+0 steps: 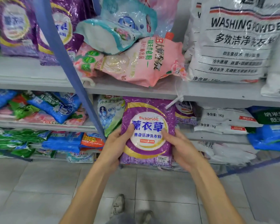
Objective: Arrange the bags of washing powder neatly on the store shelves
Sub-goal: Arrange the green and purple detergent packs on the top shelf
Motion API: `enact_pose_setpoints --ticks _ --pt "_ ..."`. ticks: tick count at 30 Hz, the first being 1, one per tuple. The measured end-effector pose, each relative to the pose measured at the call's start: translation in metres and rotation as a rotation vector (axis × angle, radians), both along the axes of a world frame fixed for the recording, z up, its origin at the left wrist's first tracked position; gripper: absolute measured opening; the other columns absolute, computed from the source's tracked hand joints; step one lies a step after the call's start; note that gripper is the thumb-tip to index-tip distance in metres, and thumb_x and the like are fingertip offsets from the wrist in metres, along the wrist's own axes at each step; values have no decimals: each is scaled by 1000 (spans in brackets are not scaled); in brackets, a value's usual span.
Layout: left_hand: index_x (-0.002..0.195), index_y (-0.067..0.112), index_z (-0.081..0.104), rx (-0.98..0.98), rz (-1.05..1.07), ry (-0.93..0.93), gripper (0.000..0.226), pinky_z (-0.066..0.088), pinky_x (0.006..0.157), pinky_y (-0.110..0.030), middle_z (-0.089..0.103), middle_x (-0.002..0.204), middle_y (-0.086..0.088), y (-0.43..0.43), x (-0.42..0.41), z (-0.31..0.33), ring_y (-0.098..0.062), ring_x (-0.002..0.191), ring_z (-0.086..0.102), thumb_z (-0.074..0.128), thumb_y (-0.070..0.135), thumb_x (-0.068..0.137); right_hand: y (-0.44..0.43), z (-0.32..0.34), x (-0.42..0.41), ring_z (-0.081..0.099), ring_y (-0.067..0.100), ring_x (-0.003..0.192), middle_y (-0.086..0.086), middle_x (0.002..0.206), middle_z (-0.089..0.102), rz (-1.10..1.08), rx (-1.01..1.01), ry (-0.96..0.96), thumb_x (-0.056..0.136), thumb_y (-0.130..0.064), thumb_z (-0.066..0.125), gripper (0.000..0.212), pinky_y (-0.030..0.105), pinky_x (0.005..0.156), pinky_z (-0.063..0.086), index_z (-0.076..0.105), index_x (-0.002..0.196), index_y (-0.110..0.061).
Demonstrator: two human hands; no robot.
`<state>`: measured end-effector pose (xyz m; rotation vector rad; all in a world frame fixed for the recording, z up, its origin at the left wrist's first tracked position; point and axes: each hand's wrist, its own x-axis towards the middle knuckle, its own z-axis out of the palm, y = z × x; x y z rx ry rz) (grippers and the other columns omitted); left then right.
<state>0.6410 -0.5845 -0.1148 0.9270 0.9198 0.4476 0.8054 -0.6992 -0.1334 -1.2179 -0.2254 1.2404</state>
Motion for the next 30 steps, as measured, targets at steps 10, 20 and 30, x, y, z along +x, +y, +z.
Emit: enact_pose_setpoints --ticks 10,20,30 --pt "119 12 70 42 365 -136 34 63 84 -41 77 111 -12 -27 -87 42 -29 101 75 60 34 96 22 55 -84 78 24 91 6 103 80 93 159 -271 88 -25 69 30 31 72 64 70 116 -16" --pt "125 20 68 175 487 -213 39 61 88 -47 76 115 -9 53 -196 90 -28 104 74 60 39 92 106 83 -189 74 16 104 -4 111 78 220 335 -425 85 -17 75 36 25 82 60 68 120 -21" --pt "112 20 70 496 93 135 43 56 87 -31 80 100 5 170 -300 130 -12 92 76 84 23 72 233 111 -279 75 24 102 5 109 79 96 406 -310 86 -11 71 30 28 81 61 70 116 -14"
